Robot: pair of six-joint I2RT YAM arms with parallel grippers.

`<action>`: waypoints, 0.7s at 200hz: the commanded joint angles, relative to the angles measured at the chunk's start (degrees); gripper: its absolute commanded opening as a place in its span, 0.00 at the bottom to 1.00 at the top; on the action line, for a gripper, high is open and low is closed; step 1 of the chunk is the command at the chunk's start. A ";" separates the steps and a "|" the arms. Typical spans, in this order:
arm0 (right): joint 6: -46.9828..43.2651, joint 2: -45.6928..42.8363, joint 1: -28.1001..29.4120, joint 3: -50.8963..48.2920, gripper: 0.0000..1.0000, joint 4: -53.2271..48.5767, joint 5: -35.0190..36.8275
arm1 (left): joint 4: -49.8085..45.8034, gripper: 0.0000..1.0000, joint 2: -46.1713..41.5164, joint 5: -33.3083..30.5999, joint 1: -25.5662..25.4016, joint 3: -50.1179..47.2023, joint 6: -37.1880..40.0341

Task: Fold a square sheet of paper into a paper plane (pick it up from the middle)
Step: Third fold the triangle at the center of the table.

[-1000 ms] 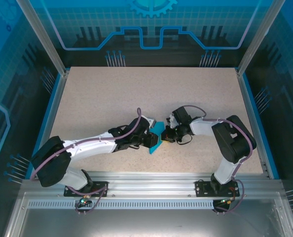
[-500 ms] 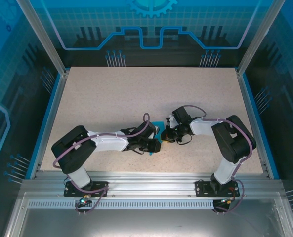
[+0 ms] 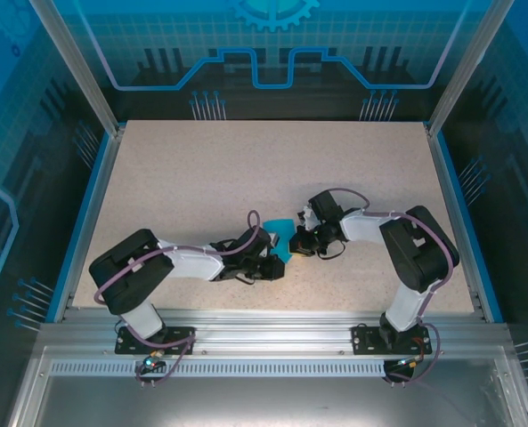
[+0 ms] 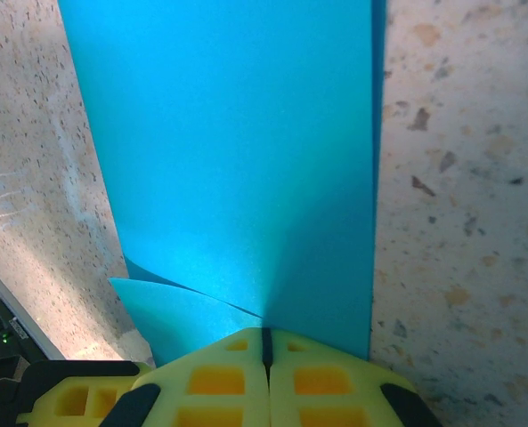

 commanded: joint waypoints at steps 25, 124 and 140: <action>-1.13 4.26 0.69 -0.32 0.05 -4.52 7.02 | -8.65 0.19 -3.64 4.47 -0.12 -6.14 -5.38; -1.21 4.57 0.86 0.09 0.05 -4.75 6.88 | -17.96 0.20 -14.49 3.87 0.39 -3.12 -4.13; -1.21 4.46 0.84 0.09 0.05 -4.78 6.91 | -17.12 0.22 -16.15 3.42 1.21 -1.52 -3.06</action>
